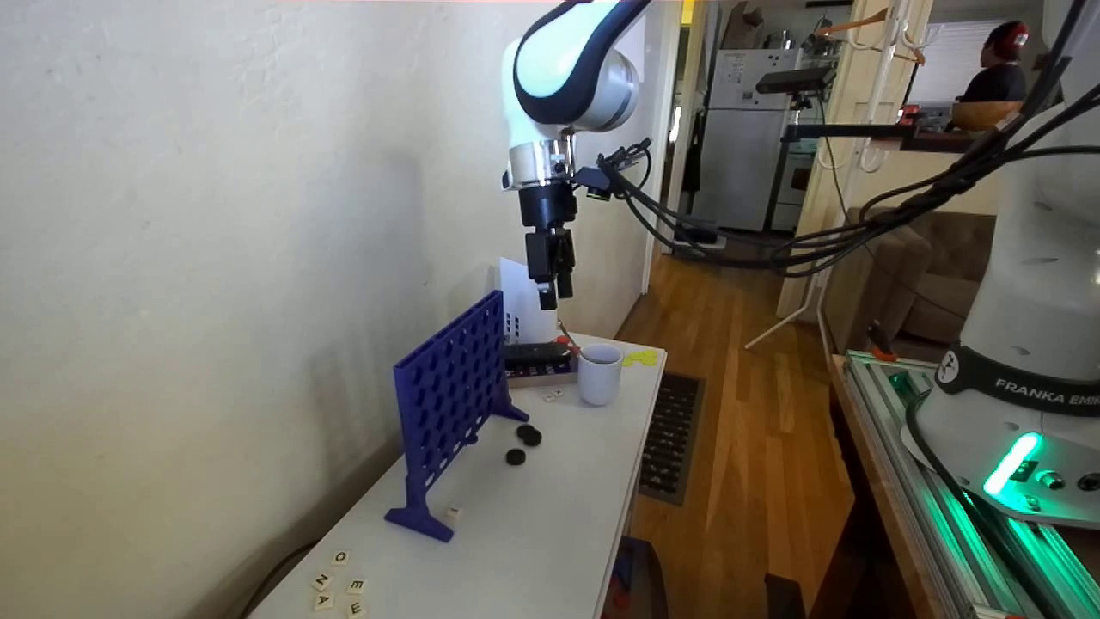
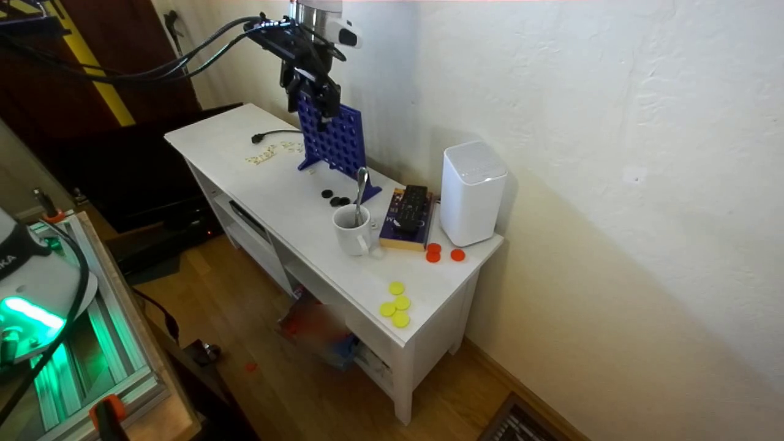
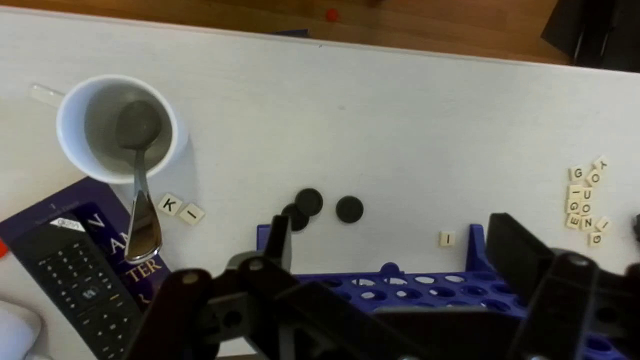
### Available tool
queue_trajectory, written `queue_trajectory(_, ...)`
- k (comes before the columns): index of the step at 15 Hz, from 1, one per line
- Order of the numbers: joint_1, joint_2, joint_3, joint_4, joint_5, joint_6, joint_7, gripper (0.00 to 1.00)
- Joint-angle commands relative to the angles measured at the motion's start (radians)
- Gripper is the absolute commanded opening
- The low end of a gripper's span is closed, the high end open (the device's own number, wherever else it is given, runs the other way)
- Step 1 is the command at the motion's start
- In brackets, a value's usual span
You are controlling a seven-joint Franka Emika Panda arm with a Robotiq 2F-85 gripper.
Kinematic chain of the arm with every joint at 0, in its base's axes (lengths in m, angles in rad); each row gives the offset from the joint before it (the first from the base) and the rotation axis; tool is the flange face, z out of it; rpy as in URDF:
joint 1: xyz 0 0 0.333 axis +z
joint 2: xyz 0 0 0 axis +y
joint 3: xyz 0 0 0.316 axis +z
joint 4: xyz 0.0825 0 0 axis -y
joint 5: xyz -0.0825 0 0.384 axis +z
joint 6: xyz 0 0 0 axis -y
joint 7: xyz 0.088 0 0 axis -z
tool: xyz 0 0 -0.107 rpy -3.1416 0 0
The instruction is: Place the token inside the grid
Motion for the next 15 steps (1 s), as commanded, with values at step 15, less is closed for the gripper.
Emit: queue_trajectory(15,-0.186,0.072,0.232,-0.348,0.645,0.792,-0.510,1.00)
